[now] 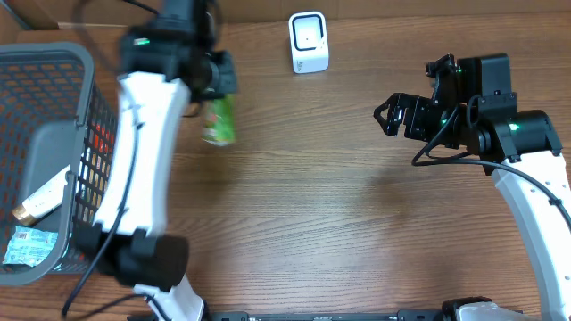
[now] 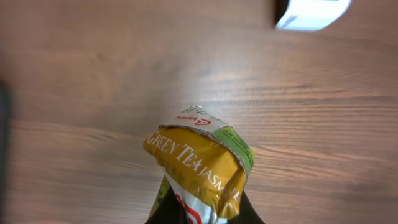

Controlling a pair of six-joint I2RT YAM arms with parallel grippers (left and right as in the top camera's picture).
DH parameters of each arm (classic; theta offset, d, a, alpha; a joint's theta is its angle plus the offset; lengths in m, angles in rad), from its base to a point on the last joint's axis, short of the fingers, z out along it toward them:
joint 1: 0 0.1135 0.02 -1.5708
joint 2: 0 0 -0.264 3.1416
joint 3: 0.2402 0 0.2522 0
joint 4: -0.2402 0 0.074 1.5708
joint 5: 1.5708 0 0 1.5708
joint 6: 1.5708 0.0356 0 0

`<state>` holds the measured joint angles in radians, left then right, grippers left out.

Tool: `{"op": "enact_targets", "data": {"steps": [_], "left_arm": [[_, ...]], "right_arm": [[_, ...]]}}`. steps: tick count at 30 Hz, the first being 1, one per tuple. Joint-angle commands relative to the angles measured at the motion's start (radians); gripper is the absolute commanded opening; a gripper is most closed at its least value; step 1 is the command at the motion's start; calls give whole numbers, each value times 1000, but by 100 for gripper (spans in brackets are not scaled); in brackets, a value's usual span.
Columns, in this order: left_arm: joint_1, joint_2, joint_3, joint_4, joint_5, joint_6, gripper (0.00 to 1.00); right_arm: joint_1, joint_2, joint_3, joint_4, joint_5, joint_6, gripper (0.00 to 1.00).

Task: Scan the item barcode
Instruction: 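Carry the carton with the left gripper and set it mid-table, then reach the left gripper into the basket and grasp the spaghetti pack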

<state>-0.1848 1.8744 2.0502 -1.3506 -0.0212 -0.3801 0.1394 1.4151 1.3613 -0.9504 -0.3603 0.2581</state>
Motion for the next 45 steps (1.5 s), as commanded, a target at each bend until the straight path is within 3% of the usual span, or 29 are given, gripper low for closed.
{"op": "enact_targets", "data": {"steps": [1, 6, 16, 17, 18, 19, 20, 26, 36, 38, 44, 45], "left_arm": [[-52, 59, -69, 24, -29, -264, 5], [-116, 179, -98, 20, -21, -467, 4], [-216, 396, -98, 34, 17, -492, 4], [-222, 406, -98, 33, 23, -460, 9], [-227, 411, -98, 34, 26, -435, 32], [-229, 411, -98, 35, 31, -415, 70], [-230, 409, -96, 37, 40, -399, 98], [-205, 375, 46, -36, 48, -290, 99], [-23, 251, 617, -340, -4, -224, 100], [37, 198, 650, -339, 22, -142, 100], [282, 35, 625, -339, 29, -123, 99], [380, -10, 595, -339, 57, -108, 100]], "right_arm": [[6, 1, 14, 6, 8, 0, 100], [6, 1, 14, 6, 27, 1, 100], [6, 1, 14, 7, 35, 1, 100], [6, 1, 14, 6, 38, 0, 100], [6, 1, 14, 7, 38, 0, 100], [6, 1, 14, 6, 38, 1, 100], [6, 1, 14, 7, 38, 1, 100], [6, 1, 14, 16, 38, 1, 100], [6, 1, 14, 15, 38, 1, 100], [6, 1, 14, 14, 38, 1, 100], [6, 1, 14, 6, 54, 0, 100], [6, 1, 14, 4, 57, 0, 100]]}}
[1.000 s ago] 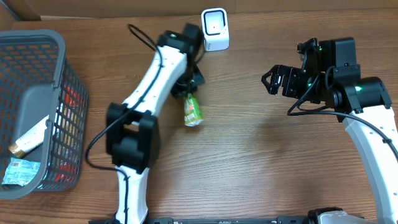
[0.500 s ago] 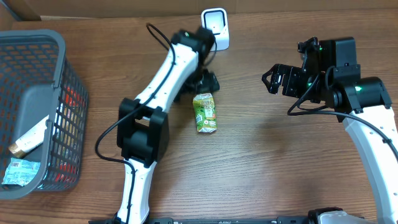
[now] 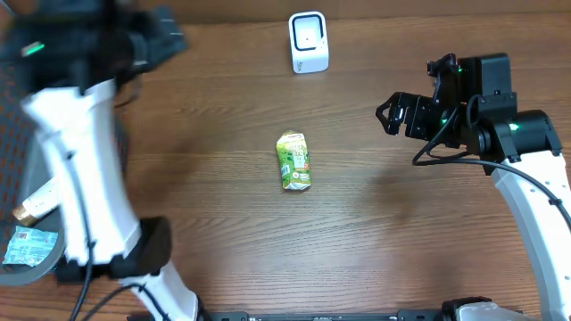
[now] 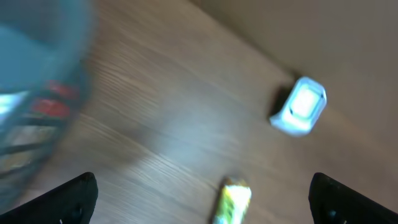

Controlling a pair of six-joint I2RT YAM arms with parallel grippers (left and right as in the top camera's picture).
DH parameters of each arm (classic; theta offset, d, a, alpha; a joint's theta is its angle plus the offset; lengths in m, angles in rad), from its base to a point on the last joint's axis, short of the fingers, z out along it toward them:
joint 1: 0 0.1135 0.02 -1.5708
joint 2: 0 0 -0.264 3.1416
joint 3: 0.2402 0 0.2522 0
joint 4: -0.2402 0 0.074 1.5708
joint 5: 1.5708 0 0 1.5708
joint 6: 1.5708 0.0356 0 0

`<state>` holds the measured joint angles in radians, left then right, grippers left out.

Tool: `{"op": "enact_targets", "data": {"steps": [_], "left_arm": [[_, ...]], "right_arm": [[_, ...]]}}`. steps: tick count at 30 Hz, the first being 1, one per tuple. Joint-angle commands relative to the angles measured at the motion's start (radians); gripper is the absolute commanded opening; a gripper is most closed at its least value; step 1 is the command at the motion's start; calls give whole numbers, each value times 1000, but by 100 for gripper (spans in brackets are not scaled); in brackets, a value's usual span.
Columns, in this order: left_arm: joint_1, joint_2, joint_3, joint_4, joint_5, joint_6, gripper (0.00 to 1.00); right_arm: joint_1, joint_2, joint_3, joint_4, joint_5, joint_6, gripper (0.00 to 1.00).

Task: Scan the item barcode
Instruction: 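Reach the left gripper into the basket and grasp the spaghetti pack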

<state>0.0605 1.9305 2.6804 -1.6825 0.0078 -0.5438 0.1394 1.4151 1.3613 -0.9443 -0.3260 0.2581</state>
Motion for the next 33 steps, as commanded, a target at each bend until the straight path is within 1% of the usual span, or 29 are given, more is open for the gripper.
{"op": "enact_targets", "data": {"steps": [1, 6, 10, 13, 17, 22, 23, 28, 30, 33], "left_arm": [[180, -86, -55, -7, 40, 68, 100], [406, -153, -212, -7, 13, 77, 100], [586, -158, -370, -4, 31, 88, 100], [664, -157, -510, 40, 42, 109, 100], [695, -157, -702, 138, 41, 181, 100], [698, -152, -945, 342, 124, 377, 100], [698, -151, -990, 391, 128, 399, 100], [698, -146, -1163, 591, 124, 409, 100], [698, -138, -1206, 641, 122, 413, 99], [697, -123, -1256, 679, 124, 467, 99]], "right_arm": [[6, 1, 14, -3, 23, 0, 100], [6, 1, 14, -6, 23, 0, 100], [6, 1, 14, -4, 23, 0, 100], [6, 1, 14, -3, 23, 0, 100], [6, 1, 13, -21, 33, 0, 100], [6, 1, 13, -37, 49, 0, 100], [6, 1, 12, -37, 49, 0, 100], [6, 1, 12, -38, 48, 0, 100], [6, 1, 12, -39, 48, 0, 100], [6, 1, 12, -38, 48, 1, 100]]}}
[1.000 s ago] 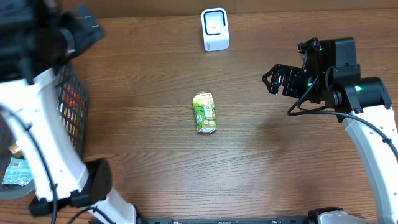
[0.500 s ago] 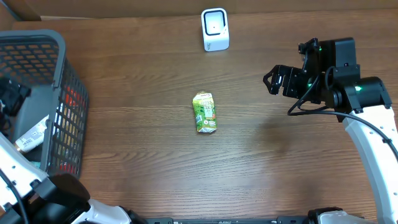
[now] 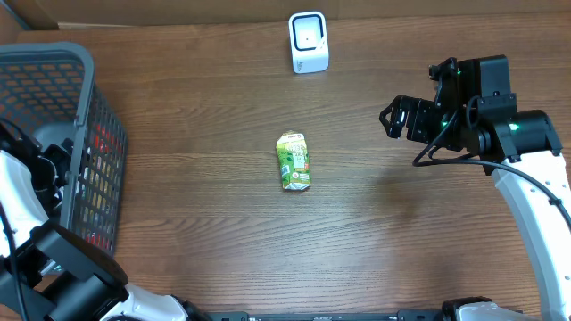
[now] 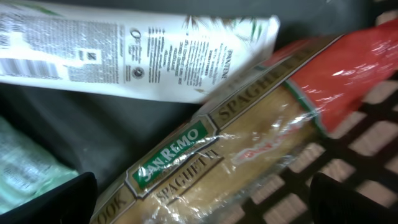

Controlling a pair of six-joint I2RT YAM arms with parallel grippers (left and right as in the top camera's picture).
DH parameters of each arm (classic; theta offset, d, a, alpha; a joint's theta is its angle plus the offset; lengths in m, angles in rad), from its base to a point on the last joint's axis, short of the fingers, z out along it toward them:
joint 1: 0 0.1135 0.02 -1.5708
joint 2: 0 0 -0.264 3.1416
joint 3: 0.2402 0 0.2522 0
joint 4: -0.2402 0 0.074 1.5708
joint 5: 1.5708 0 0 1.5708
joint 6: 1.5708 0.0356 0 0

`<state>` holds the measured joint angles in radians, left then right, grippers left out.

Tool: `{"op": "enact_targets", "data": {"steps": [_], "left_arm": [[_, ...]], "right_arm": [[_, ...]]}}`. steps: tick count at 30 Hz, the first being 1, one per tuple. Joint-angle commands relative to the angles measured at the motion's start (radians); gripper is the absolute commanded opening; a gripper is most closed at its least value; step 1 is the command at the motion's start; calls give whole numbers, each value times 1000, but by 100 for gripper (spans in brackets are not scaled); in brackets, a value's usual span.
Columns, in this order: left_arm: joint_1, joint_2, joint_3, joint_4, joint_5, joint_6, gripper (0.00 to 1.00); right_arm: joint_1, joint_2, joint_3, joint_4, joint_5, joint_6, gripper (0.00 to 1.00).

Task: Scan the item barcode
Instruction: 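Reach the left gripper into the basket and grasp the spaghetti pack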

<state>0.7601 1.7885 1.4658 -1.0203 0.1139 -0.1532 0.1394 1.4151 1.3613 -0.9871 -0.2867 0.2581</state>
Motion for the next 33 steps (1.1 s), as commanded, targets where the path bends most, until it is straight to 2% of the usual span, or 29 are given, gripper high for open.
{"op": "enact_targets", "data": {"steps": [1, 4, 7, 16, 17, 18, 20, 23, 24, 28, 33], "left_arm": [[-3, 25, -56, 29, 18, 99, 100], [-3, 43, -111, 85, 18, 132, 100], [-3, 55, -154, 143, 18, 132, 94], [-3, 56, -289, 305, 17, 132, 88], [-3, 56, -295, 310, 16, 132, 85], [-3, 56, -302, 315, 17, 131, 77], [-3, 56, -306, 314, 17, 131, 53], [-3, 55, -306, 314, 17, 130, 10], [-3, 55, -306, 314, 17, 130, 4], [-3, 54, -281, 292, 17, 111, 4], [-1, 39, -105, 171, 18, 86, 4]], "right_arm": [[6, 1, 12, 5, 9, 1, 100], [6, 1, 12, 6, 9, 1, 100], [6, 1, 12, 9, 9, 1, 100], [6, 1, 12, 11, 9, 1, 100], [6, 1, 12, 12, 9, 1, 100], [6, 1, 13, 13, 9, 1, 100], [6, 1, 12, 13, 9, 1, 100], [6, 1, 12, 12, 9, 1, 100], [6, 1, 12, 12, 9, 1, 100], [6, 1, 12, 12, 9, 1, 100], [6, 1, 12, 13, 9, 1, 100]]}}
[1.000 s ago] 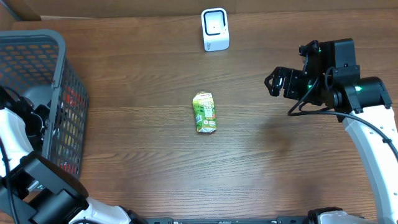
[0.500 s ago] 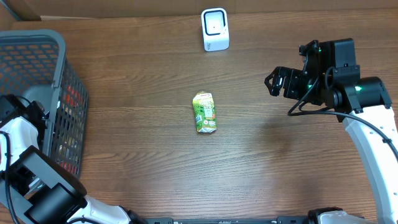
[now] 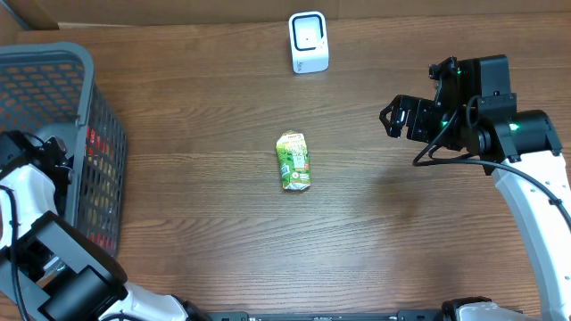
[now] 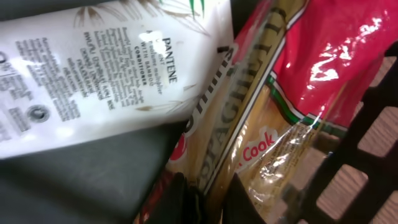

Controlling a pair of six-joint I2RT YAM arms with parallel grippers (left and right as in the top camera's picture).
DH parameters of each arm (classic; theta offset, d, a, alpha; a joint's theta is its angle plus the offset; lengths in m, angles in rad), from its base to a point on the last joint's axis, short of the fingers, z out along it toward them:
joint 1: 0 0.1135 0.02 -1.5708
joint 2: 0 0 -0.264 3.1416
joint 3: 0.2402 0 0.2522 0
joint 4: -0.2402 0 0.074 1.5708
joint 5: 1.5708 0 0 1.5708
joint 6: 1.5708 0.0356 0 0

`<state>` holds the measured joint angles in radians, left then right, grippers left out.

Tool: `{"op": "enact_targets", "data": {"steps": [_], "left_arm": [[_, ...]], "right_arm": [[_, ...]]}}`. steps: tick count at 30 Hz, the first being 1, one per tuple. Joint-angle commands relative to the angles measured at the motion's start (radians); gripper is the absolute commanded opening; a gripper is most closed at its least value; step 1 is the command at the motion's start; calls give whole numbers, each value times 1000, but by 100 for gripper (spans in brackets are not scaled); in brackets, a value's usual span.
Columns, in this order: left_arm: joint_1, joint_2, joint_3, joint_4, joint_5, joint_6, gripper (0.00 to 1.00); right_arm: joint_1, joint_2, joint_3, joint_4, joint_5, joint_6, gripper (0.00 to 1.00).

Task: Scan the item barcode
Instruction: 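Reach the left gripper into the basket and grasp the spaghetti pack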

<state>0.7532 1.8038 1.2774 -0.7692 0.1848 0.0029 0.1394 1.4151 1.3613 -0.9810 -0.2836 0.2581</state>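
Inside the basket, my left gripper (image 4: 207, 179) is shut on the lower edge of a spaghetti pack (image 4: 292, 93) in clear and red wrap. A white Pantene tube (image 4: 112, 81) lies across the pack's upper left. A green tea carton (image 3: 293, 161) lies on its side mid-table, apart from both grippers. The white barcode scanner (image 3: 309, 42) stands at the back edge. My right gripper (image 3: 391, 117) hangs open and empty over the right side of the table.
The grey wire basket (image 3: 85, 71) fills the left edge of the table, with my left arm (image 3: 27, 192) reaching down into it. Through its mesh wall (image 4: 367, 143) the wooden table shows. Cables hang at the right arm (image 3: 526, 134).
My left gripper was wide open just above the spaghetti pack in the basket. Now it is lower and shut on that pack. The carton and the right arm have not moved.
At first my left gripper held the green tea carton above the table's back left. Then the carton lay mid-table and the gripper was open, high near the basket. Later it was open inside the basket over the spaghetti, and now it grips that pack.
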Motion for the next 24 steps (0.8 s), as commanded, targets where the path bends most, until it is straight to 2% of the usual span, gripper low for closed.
{"op": "enact_targets", "data": {"steps": [1, 8, 11, 12, 15, 19, 21, 24], "left_arm": [[6, 20, 138, -116, -53, -70, 4], [5, 13, 549, -349, -53, -69, 4], [5, 13, 640, -428, -53, -69, 4], [5, 13, 650, -452, -53, -69, 10], [4, 15, 629, -514, -53, -33, 39], [4, 16, 524, -511, -55, -24, 61], [4, 16, 439, -466, -53, -24, 68], [4, 16, 325, -393, -48, -14, 71]], "right_arm": [[6, 1, 12, 7, 6, 1, 100], [6, 2, 12, 6, 6, 1, 100], [6, 1, 12, 6, 6, 1, 100], [6, 1, 12, 6, 6, 1, 100], [6, 1, 12, 7, 6, 1, 100], [6, 2, 12, 8, 6, 1, 100], [6, 1, 12, 13, 6, 1, 100], [6, 1, 12, 19, 6, 1, 100]]}}
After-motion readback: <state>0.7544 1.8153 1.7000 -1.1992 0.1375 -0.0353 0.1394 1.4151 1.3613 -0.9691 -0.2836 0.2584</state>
